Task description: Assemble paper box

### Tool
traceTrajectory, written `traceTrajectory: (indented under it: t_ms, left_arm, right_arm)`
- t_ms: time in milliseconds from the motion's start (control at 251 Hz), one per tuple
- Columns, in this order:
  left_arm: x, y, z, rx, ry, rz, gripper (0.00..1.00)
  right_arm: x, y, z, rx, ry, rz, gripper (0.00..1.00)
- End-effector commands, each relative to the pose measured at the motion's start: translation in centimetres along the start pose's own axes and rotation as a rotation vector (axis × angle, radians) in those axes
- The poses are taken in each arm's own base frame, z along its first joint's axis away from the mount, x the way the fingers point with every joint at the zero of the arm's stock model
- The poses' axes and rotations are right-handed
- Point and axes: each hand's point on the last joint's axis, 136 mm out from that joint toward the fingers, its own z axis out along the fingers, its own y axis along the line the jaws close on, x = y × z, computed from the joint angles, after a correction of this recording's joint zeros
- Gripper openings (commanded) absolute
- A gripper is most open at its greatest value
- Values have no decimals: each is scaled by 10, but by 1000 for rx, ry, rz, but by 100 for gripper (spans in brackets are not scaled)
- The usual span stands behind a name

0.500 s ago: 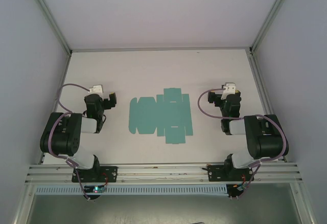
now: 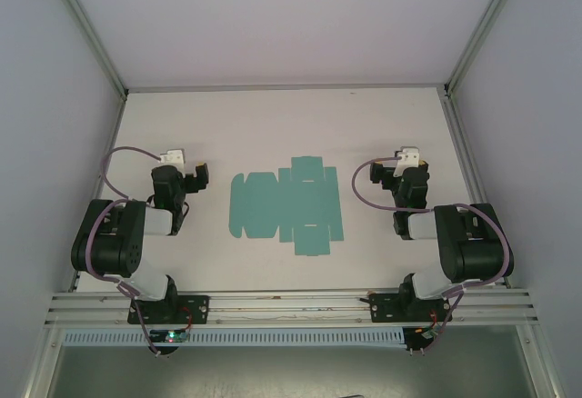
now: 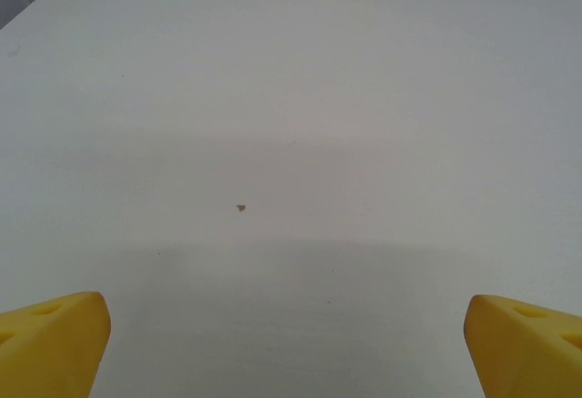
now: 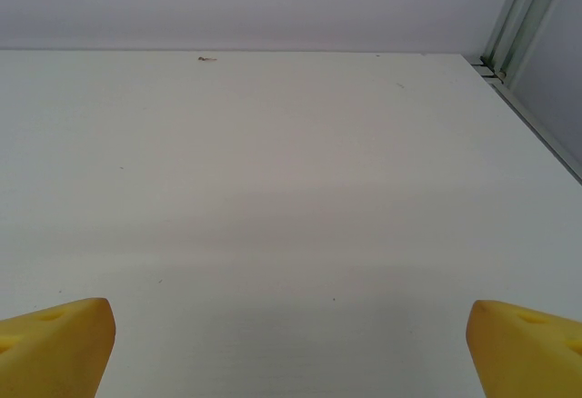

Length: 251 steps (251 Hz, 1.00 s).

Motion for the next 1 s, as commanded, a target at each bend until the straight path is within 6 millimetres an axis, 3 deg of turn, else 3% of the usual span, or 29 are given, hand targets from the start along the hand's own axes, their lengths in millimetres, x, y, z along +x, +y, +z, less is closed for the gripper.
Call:
traceTrajectory:
  t_ms: [0, 371, 447, 622, 722, 818, 902, 998]
  left_arm:
    - [-11, -6, 1, 19, -28, 25, 100]
    - [-14, -3, 0, 3, -38, 20, 100]
    - [-22, 5, -5, -51, -28, -4, 100]
    - [-46, 6, -29, -63, 41, -94, 100]
    - [-53, -13, -42, 27, 126, -216, 100]
    - [-43, -37, -48, 120, 262, -370, 100]
    - [-34, -65, -52, 225, 350, -450, 100]
    - [-17, -93, -56, 284, 449, -477, 100]
  right_arm:
    - [-15, -2, 1, 3, -40, 17, 98]
    - [-16, -1, 2, -5, -41, 14, 99]
    - [-24, -1, 0, 0, -56, 9, 98]
    - [-53, 0, -12, 57, -17, -13, 98]
    - [-73, 20, -24, 43, 18, 26, 98]
    - [-79, 54, -34, -49, 84, 95, 98]
    - [-59, 80, -40, -100, 232, 156, 97]
    - [-30, 108, -48, -143, 406, 188, 90]
